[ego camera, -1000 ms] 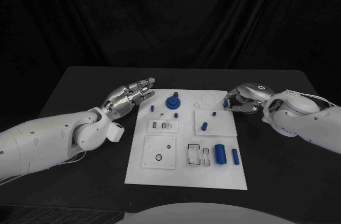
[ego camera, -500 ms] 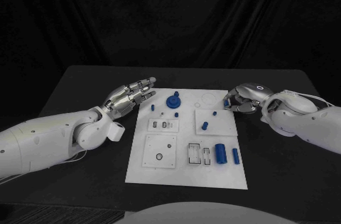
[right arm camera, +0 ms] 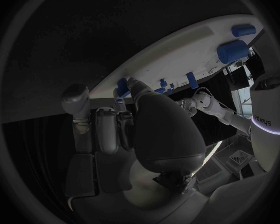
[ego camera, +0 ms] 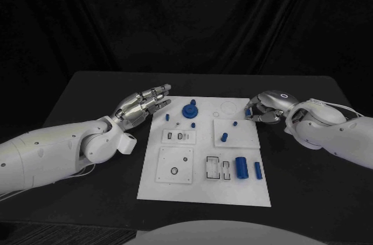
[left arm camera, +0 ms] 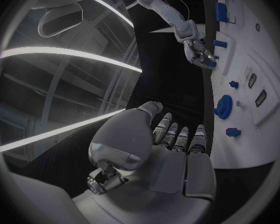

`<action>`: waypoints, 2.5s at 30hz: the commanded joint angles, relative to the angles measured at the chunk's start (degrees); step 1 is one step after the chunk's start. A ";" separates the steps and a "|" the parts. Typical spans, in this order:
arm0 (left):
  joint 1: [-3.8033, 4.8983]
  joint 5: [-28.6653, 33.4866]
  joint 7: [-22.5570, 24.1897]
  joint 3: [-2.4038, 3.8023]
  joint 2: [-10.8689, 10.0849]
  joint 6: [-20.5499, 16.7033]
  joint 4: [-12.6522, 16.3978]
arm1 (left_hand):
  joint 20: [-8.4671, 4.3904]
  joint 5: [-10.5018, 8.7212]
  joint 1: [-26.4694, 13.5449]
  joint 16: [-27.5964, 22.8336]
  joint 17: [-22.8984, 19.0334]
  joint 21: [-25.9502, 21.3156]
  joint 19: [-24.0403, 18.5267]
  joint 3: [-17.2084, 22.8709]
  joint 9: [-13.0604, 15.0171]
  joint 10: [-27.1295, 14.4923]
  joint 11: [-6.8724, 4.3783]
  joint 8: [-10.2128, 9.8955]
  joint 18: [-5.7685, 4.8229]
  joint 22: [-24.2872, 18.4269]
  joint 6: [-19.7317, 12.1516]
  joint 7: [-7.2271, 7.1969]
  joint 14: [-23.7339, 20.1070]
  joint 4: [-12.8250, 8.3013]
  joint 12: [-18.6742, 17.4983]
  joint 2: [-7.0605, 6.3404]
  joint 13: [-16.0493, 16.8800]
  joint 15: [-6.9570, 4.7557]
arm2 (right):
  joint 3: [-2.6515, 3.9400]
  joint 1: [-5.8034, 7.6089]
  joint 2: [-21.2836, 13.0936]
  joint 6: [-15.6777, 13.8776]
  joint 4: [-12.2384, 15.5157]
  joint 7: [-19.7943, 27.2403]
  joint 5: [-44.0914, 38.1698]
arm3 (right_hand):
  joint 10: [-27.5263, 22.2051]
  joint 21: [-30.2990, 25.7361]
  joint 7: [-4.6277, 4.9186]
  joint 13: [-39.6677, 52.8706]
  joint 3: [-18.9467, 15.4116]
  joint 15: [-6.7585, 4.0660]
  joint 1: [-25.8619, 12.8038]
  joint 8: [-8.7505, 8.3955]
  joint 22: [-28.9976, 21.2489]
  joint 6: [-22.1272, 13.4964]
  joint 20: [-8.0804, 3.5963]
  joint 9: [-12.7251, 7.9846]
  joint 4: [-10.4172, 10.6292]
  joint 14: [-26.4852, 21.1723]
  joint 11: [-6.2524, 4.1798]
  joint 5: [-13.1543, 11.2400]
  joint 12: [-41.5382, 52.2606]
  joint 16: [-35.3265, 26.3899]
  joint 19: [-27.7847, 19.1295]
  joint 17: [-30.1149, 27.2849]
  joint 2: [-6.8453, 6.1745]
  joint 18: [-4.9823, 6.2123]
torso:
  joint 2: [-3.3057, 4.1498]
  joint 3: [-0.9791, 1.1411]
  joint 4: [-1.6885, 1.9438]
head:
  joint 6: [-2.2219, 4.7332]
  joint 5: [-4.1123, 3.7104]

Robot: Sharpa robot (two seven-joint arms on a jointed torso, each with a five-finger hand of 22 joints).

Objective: Assemble the parts on the task board

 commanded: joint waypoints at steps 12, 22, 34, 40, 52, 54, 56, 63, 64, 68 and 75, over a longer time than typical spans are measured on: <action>-0.13 0.06 3.64 0.06 0.16 0.64 0.12 | 0.27 0.36 -0.53 0.09 0.01 0.20 -0.05 0.47 -0.07 -0.35 0.03 -0.20 0.58 0.01 -0.35 0.11 0.13 0.10 -0.31 0.39 -0.08 0.25 | -0.01 1.22 -2.48 -6.08 5.80 -0.54 -0.12 | 2.29 -0.68 -0.28 12.10 -0.28 -0.20 1.21 1.75 6.33 1.53 -0.03 1.46 -0.63 3.20 0.25 -1.66 -0.63 -1.50 0.03 8.53 0.31 0.76 | -0.01 -0.03 0.02 | 0.01 0.74; -0.12 0.07 3.08 0.06 0.49 0.28 0.09 | 0.27 0.35 -0.56 0.11 0.02 0.22 -0.01 0.50 -0.05 -0.33 0.05 -0.17 0.59 0.03 -0.26 0.14 0.16 0.10 -0.20 0.37 -0.06 0.23 | -0.01 4.34 -3.52 -3.95 16.21 -1.57 -0.12 | 2.40 -0.80 0.00 12.12 -0.82 0.07 0.72 1.90 6.30 1.24 0.17 1.79 -0.23 3.19 0.60 -2.64 -0.59 -1.75 0.11 8.32 -0.08 0.74 | -0.01 -0.04 0.01 | -0.24 0.85; -0.12 0.06 2.86 0.06 1.13 0.38 -0.02 | 0.27 0.36 -0.58 0.12 0.03 0.21 -0.02 0.52 -0.04 -0.33 0.06 -0.16 0.59 0.02 -0.23 0.16 0.16 0.09 -0.19 0.35 -0.05 0.22 | -0.02 1.73 4.93 -1.78 17.30 -1.89 -0.12 | 2.87 -0.59 0.19 12.46 -1.00 0.18 0.61 1.83 6.36 0.94 0.25 1.86 -0.18 3.43 0.79 -2.51 -0.19 -1.18 0.25 8.77 -0.30 0.70 | 0.00 -0.01 -0.05 | 0.04 0.76; -0.12 0.07 2.74 0.06 1.36 0.33 -0.02 | 0.27 0.36 -0.60 0.12 0.03 0.22 0.00 0.56 -0.04 -0.32 0.07 -0.18 0.60 0.03 -0.27 0.18 0.17 0.07 -0.17 0.32 -0.05 0.22 | -0.02 0.17 9.47 -1.64 14.26 -3.21 -0.12 | 2.84 -1.02 0.26 12.43 -1.08 0.23 0.58 1.81 6.27 0.86 0.28 1.88 -0.19 3.44 0.85 -2.43 -0.22 -1.18 0.15 8.76 -0.41 0.77 | 0.02 0.00 -0.11 | -0.08 0.53; -0.12 0.07 2.57 0.06 1.58 0.56 -0.02 | 0.27 0.36 -0.60 0.12 0.03 0.22 0.00 0.56 -0.04 -0.32 0.07 -0.18 0.60 0.03 -0.27 0.18 0.17 0.07 -0.17 0.32 -0.05 0.22 | -0.02 -1.34 13.26 -0.81 10.58 -4.63 -0.12 | 2.53 -2.26 0.34 12.19 -1.10 0.31 0.67 1.78 5.99 0.75 0.35 1.94 -0.30 3.33 0.92 -2.01 -0.49 -1.54 -0.19 8.46 -0.53 0.97 | 0.05 -0.01 -0.18 | -0.40 0.68; -0.12 0.07 2.52 0.06 1.60 0.63 -0.03 | 0.27 0.36 -0.60 0.12 0.03 0.22 0.00 0.56 -0.04 -0.32 0.07 -0.18 0.60 0.03 -0.27 0.18 0.17 0.07 -0.17 0.32 -0.05 0.22 | -0.02 -1.51 13.60 -0.58 10.26 -4.71 -0.12 | 2.45 -2.46 0.37 12.12 -1.11 0.33 0.66 1.76 5.94 0.70 0.36 1.94 -0.31 3.31 0.95 -1.94 -0.56 -1.62 -0.25 8.40 -0.54 1.00 | 0.04 -0.01 -0.20 | -0.53 0.74; -0.12 0.07 2.47 0.06 1.62 0.69 -0.03 | 0.27 0.36 -0.60 0.12 0.03 0.22 0.00 0.56 -0.04 -0.32 0.07 -0.18 0.60 0.03 -0.27 0.18 0.17 0.07 -0.17 0.32 -0.05 0.22 | -0.02 -1.60 13.88 -0.49 10.00 -4.74 -0.12 | 2.44 -2.52 0.40 12.11 -1.13 0.35 0.63 1.73 5.93 0.65 0.38 1.94 -0.30 3.29 0.98 -1.90 -0.57 -1.65 -0.27 8.37 -0.56 1.01 | 0.03 0.01 -0.15 | -0.64 0.71; -0.12 0.07 2.33 0.06 1.67 0.89 -0.03 | 0.28 0.36 -0.66 0.13 0.04 0.22 0.00 0.67 -0.05 -0.34 0.07 -0.21 0.62 0.03 -0.33 0.20 0.18 0.02 -0.19 0.27 -0.05 0.23 | -0.02 -1.82 15.01 -0.37 8.91 -4.73 -0.12 | 2.35 -2.75 0.43 12.04 -1.14 0.37 0.60 1.71 5.88 0.60 0.40 1.95 -0.29 3.26 1.01 -1.85 -0.66 -1.75 -0.34 8.29 -0.57 1.04 | 0.01 0.01 -0.14 | -0.81 0.62; -0.12 0.07 2.31 0.06 1.67 0.91 -0.03 | 0.28 0.36 -0.66 0.13 0.04 0.22 0.00 0.67 -0.05 -0.34 0.07 -0.21 0.62 0.03 -0.33 0.20 0.18 0.02 -0.19 0.27 -0.05 0.23 | -0.02 -1.83 15.10 -0.32 8.82 -4.75 -0.12 | 2.33 -2.75 0.43 12.03 -1.14 0.38 0.60 1.71 5.88 0.59 0.40 1.95 -0.29 3.27 1.01 -1.83 -0.67 -1.71 -0.34 8.32 -0.57 1.04 | 0.01 0.01 -0.14 | -0.81 0.62; -0.12 0.07 2.23 0.06 1.70 0.99 -0.03 | 0.28 0.36 -0.66 0.13 0.04 0.22 0.00 0.67 -0.05 -0.34 0.07 -0.21 0.62 0.03 -0.33 0.20 0.18 0.02 -0.19 0.27 -0.05 0.23 | -0.02 -1.94 15.54 0.24 8.32 -4.92 -0.12 | 2.25 -3.01 0.48 11.97 -1.13 0.43 0.65 1.64 5.82 0.44 0.44 1.96 -0.35 3.23 1.06 -1.69 -0.74 -1.81 -0.41 8.25 -0.59 1.08 | 0.02 0.01 -0.11 | -0.89 0.56; -0.12 0.07 2.17 0.06 1.85 1.09 -0.09 | 0.28 0.36 -0.66 0.13 0.04 0.22 0.00 0.67 -0.05 -0.34 0.07 -0.21 0.62 0.03 -0.33 0.20 0.18 0.02 -0.19 0.27 -0.05 0.23 | -0.02 -2.23 16.06 1.62 7.46 -5.41 -0.12 | 1.88 -3.94 0.74 11.70 -1.11 0.62 0.70 1.27 5.62 -0.27 0.60 1.91 -0.48 3.05 1.28 -1.45 -1.06 -2.22 -0.72 7.92 -0.65 1.20 | -0.03 -0.03 -0.10 | -0.98 0.59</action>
